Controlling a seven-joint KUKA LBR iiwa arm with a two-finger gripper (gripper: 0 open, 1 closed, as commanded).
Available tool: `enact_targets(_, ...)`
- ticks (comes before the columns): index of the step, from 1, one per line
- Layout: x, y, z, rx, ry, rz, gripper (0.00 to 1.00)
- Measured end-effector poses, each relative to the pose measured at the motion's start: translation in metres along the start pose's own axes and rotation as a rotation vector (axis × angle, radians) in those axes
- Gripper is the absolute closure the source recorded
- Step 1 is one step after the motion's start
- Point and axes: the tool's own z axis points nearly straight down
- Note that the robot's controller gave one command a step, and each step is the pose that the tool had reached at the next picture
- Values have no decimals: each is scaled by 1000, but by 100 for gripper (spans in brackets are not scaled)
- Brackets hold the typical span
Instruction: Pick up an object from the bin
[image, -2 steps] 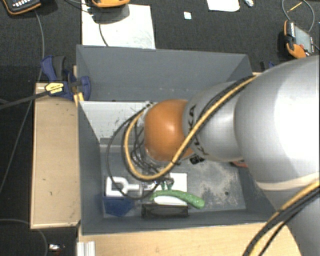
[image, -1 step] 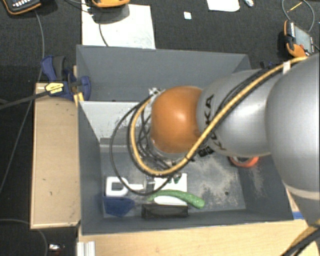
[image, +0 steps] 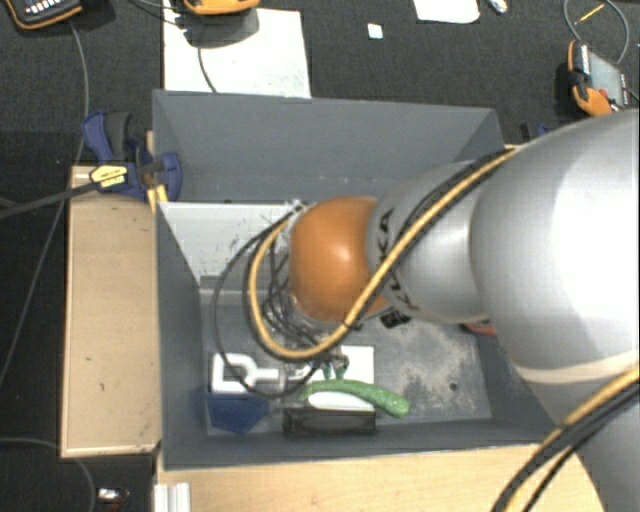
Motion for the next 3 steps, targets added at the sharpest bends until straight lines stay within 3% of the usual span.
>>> enact_targets(1,-6,19,5,-8,-22,123,0)
enact_targets(2,-1,0,-1,-1,-5,4,100)
enact_targets(3,-1,0,-1,-1,-5,5,100)
